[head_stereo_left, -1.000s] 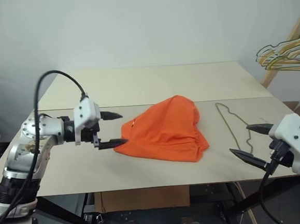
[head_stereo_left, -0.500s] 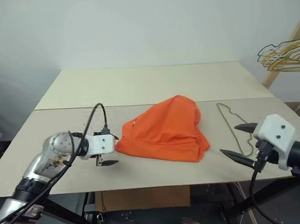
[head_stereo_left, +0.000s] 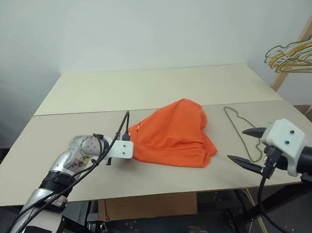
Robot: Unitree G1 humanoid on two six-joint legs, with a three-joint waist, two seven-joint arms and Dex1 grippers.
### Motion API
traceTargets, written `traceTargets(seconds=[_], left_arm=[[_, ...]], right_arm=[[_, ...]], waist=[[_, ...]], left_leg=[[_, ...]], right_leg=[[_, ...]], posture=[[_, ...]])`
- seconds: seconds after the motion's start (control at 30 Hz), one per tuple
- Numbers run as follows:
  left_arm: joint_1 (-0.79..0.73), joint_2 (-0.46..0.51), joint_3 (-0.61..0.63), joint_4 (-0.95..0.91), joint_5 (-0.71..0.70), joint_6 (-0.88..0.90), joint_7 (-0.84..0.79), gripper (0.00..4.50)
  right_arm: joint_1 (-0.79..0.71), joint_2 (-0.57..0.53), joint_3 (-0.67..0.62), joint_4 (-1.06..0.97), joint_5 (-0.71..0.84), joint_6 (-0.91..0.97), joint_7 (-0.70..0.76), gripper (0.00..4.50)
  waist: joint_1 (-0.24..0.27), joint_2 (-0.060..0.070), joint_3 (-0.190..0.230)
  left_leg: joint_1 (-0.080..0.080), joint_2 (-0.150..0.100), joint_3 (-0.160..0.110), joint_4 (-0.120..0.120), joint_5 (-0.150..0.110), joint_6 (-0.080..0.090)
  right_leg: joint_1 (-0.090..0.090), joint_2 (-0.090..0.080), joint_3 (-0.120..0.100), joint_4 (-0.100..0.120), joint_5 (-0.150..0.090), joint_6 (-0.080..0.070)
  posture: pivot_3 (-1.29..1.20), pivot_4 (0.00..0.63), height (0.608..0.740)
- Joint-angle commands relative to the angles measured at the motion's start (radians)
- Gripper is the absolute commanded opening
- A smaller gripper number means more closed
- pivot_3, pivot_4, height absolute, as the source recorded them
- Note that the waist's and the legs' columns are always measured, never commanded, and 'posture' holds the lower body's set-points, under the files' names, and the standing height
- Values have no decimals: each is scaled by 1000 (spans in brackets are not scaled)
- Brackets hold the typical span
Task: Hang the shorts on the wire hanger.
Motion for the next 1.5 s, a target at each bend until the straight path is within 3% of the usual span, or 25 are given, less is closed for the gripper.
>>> traceTargets(seconds=[0.03, 0.13, 0.37, 0.63, 0.83, 0.97, 1.3, 1.5], left_arm=[[-51, -10, 1, 35, 5, -22, 1, 102], [-88, -22, 9, 65, -10, -28, -22, 46], [-181, -34, 78, 50, -151, 65, -159, 46], [-230, -13, 126, 33, -208, 144, -203, 46], [-231, -2, 132, 30, -209, 152, -200, 46], [-217, 5, 140, 7, -212, 161, -202, 0], [-175, 18, 148, -20, -215, 173, -191, 0], [-59, 88, 150, -138, -303, 161, -332, 0]], right_arm=[[-24, -5, -9, -28, 1, -11, -14, 4500], [-24, -26, 51, -17, -50, -54, -8, 4500], [-96, -132, 443, 139, -413, -305, -17, 4500], [-339, -5, 780, 474, -769, -472, -99, 4500], [-465, 97, 880, 693, -929, -591, -166, 4500], [-492, 107, 901, 764, -973, -672, -156, 3568], [-477, 130, 856, 779, -997, -734, -164, 14], [-371, 44, 722, 571, -899, -724, -80, 14]], waist=[[0, 0, 0], [-1, 0, 0], [-9, 0, 0], [-24, 0, 0], [-20, 0, 0], [-19, 0, 0], [-19, 0, 0], [-19, 0, 0]], left_leg=[[0, 0, 0, 0, 0, 0], [-1, 0, 0, 0, 0, 0], [-2, 0, 1, 1, 0, 0], [-3, 0, 0, 1, 0, 0], [-3, -1, 0, 1, 0, 0], [-2, -1, 0, 2, 0, 0], [2, -1, 0, 3, 1, 1], [1, -1, 0, 2, 1, 1]], right_leg=[[0, 0, 0, 0, 0, 0], [0, 0, 0, 0, 0, 0], [-2, 0, 0, 0, -3, -5], [-3, 1, 0, 0, 0, 1], [-2, 1, 0, 1, 1, 1], [-1, 1, 1, 1, 1, 0], [-1, 1, 2, 10, 0, -3], [-2, 1, 2, 12, -1, -6]], posture=[[20, 0, 740], [19, 0, 740], [34, 0, 740], [59, 0, 740], [68, 0, 740], [85, 0, 740], [80, 0, 740], [62, 0, 740]])
